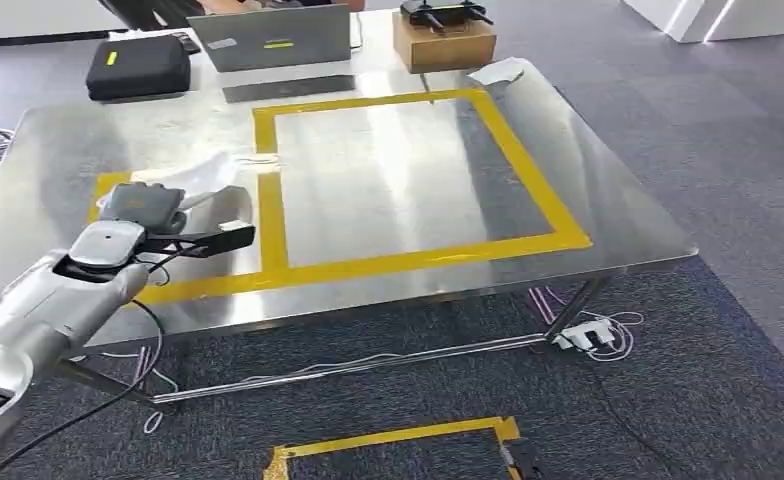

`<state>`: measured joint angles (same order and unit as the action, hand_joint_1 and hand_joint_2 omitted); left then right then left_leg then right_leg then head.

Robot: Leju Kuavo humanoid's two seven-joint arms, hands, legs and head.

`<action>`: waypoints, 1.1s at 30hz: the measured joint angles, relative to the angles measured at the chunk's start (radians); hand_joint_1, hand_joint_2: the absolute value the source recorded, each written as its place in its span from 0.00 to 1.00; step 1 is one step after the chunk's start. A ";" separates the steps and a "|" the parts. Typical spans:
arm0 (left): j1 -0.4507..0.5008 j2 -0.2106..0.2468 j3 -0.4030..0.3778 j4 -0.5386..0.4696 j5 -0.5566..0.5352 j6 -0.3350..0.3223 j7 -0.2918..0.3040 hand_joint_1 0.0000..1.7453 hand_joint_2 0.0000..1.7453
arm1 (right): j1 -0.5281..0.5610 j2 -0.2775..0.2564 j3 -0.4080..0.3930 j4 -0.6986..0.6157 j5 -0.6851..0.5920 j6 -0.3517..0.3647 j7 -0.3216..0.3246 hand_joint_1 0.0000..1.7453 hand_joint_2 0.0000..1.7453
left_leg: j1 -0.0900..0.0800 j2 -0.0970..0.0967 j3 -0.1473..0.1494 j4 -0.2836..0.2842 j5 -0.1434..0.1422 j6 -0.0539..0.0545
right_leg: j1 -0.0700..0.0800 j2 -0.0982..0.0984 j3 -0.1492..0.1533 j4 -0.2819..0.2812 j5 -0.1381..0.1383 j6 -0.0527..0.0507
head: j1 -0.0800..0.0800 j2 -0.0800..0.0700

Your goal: Take the parts from the cabinet and place them on the table.

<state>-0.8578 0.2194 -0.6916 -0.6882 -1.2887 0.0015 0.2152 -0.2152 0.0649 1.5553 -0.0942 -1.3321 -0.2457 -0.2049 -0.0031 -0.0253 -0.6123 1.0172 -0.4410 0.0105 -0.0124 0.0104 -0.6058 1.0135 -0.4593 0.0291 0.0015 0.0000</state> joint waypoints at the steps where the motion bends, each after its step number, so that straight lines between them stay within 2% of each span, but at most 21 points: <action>1: -0.003 0.001 -0.003 0.006 -0.006 -0.003 0.006 1.00 1.00 | -0.001 0.000 0.000 0.000 0.000 0.000 0.000 0.00 0.00 | 0.000 0.000 0.000 0.000 0.000 0.000 | 0.000 0.000 0.000 0.000 0.000 0.000 | 0.000 0.000; 2: -0.005 0.003 -0.005 0.011 -0.010 -0.005 0.008 0.00 1.00 | -0.001 0.000 0.000 0.000 0.001 0.000 0.000 0.00 0.00 | 0.000 0.000 0.000 0.000 0.000 0.000 | 0.000 0.000 0.000 0.000 0.000 0.000 | 0.000 0.000; 4: -0.008 0.005 -0.008 0.019 -0.011 -0.002 0.007 0.00 1.00 | -0.001 0.000 0.000 0.000 0.002 0.000 0.001 0.00 0.00 | 0.000 0.000 0.000 0.000 0.000 0.000 | 0.000 0.000 0.000 0.000 0.000 0.000 | 0.000 0.000; 5: -0.008 0.006 -0.009 0.022 -0.012 0.001 0.004 0.00 0.00 | -0.001 0.000 0.000 0.000 0.002 0.000 0.001 0.00 0.00 | 0.000 0.000 0.000 0.000 0.000 0.000 | 0.000 0.000 0.000 0.000 0.000 0.000 | 0.000 0.000; 10: -0.009 0.006 -0.006 0.029 0.011 0.027 -0.038 0.00 0.00 | -0.002 0.000 0.000 0.000 0.000 0.000 -0.001 0.00 0.00 | 0.000 0.000 0.000 0.000 0.000 0.000 | 0.000 0.000 0.000 0.000 0.000 0.000 | 0.000 0.000; 17: -0.008 0.004 0.003 0.029 0.023 0.034 -0.049 0.00 0.00 | -0.002 0.000 0.000 0.000 -0.002 0.000 -0.002 0.00 0.00 | 0.000 0.000 0.000 0.000 0.000 0.000 | 0.000 0.000 0.000 0.000 0.000 0.000 | 0.000 0.000; 22: -0.008 0.000 0.019 0.029 0.058 0.049 -0.084 0.00 0.00 | -0.001 0.000 0.000 0.000 -0.006 0.000 -0.005 0.00 0.00 | 0.000 0.000 0.000 0.000 0.000 0.000 | 0.000 0.000 0.000 0.000 0.000 0.000 | 0.000 0.000; 33: -0.002 -0.006 0.038 0.010 0.073 0.074 -0.099 0.00 0.00 | 0.002 0.000 0.000 0.000 -0.015 -0.001 -0.011 0.00 0.00 | 0.000 0.000 0.000 0.000 0.000 0.000 | 0.000 0.000 0.000 0.000 0.000 0.000 | 0.000 0.000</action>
<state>-0.8596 0.2129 -0.6538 -0.6786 -1.2154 0.0759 0.1164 -0.2137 0.0648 1.5553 -0.0946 -1.3474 -0.2464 -0.2155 -0.0031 -0.0253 -0.6122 1.0172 -0.4410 0.0105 -0.0125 0.0104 -0.6058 1.0135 -0.4593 0.0291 0.0011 0.0000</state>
